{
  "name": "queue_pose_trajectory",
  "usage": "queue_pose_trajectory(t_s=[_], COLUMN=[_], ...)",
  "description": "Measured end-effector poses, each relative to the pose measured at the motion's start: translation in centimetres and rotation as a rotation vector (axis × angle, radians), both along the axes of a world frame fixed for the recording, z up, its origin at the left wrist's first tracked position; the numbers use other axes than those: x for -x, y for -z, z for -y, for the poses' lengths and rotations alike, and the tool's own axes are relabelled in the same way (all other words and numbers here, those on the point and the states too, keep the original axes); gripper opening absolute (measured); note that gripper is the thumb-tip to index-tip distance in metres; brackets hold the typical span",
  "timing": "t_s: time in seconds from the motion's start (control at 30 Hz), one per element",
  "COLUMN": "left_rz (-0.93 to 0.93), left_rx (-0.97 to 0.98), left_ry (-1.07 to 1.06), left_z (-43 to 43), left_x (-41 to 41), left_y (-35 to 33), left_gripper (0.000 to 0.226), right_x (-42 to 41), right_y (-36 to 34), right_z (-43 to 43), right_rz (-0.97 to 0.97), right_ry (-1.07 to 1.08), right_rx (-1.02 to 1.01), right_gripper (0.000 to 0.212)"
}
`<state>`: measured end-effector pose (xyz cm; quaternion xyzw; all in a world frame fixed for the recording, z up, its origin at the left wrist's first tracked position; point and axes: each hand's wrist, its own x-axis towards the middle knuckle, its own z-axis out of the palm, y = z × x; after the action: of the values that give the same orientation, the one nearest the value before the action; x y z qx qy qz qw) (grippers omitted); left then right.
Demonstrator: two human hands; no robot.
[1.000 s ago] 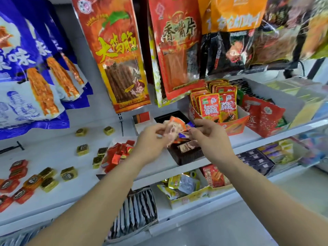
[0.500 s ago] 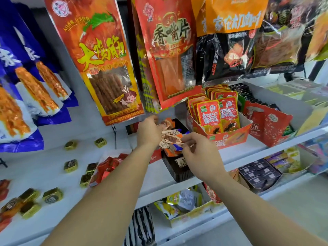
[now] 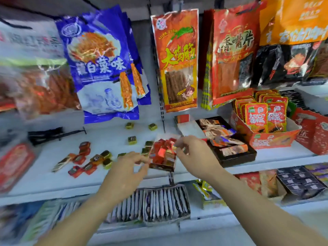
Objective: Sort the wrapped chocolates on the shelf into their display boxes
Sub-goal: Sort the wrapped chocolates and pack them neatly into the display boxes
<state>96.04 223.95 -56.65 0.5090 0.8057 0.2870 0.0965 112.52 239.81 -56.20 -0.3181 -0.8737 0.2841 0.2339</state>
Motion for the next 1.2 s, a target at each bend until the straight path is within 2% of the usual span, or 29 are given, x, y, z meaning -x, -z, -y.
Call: queue_pose_trajectory(t_s=[0.1,0.2,0.3,0.5,0.63,0.77,0.83,0.9,1.0,1.2], left_rz=[-0.042,-0.122,-0.147,-0.150,-0.164,-0.112,-0.111,-0.135,-0.153,-0.083], left_rx=[0.110,0.174,0.288,0.515,0.491,0.371,0.228,0.129,0.109,0.115], left_ry=[-0.147,-0.196,-0.187,-0.093,-0.034,-0.032,-0.076,-0.155,-0.249,-0.389], left_z=[5.1,7.6,8.4,7.7,7.9,8.5,9.3,10.3,11.6,14.0], left_x=[3.9,6.6,8.1,9.8,10.9,11.6,12.1,13.1,14.8,19.5], left_y=[0.9,2.2,3.2,5.0,5.6,5.8,5.3,4.8,4.7,5.9], left_gripper=[0.014,0.040,0.067,0.091,0.091,0.082,0.069,0.055,0.046,0.042], right_x=[3.3,5.7,7.1,9.1,10.5,12.5,13.1,13.6,14.6,18.4], right_y=[1.5,3.8,5.4,7.4,7.6,7.2,6.7,6.1,5.8,7.0], right_z=[2.8,4.6,5.2,4.9,5.0,5.7,6.2,7.1,9.3,13.1], right_rz=[0.212,0.356,0.355,0.313,0.233,0.277,0.308,0.258,0.191,0.227], right_ry=[-0.096,0.000,0.074,0.113,0.096,0.044,0.039,0.045,-0.049,-0.297], right_rx=[-0.111,-0.279,-0.331,-0.358,-0.367,-0.367,-0.414,-0.503,-0.566,-0.498], right_gripper=[0.031,0.047,0.054,0.052,0.051,0.058,0.057,0.051,0.049,0.047])
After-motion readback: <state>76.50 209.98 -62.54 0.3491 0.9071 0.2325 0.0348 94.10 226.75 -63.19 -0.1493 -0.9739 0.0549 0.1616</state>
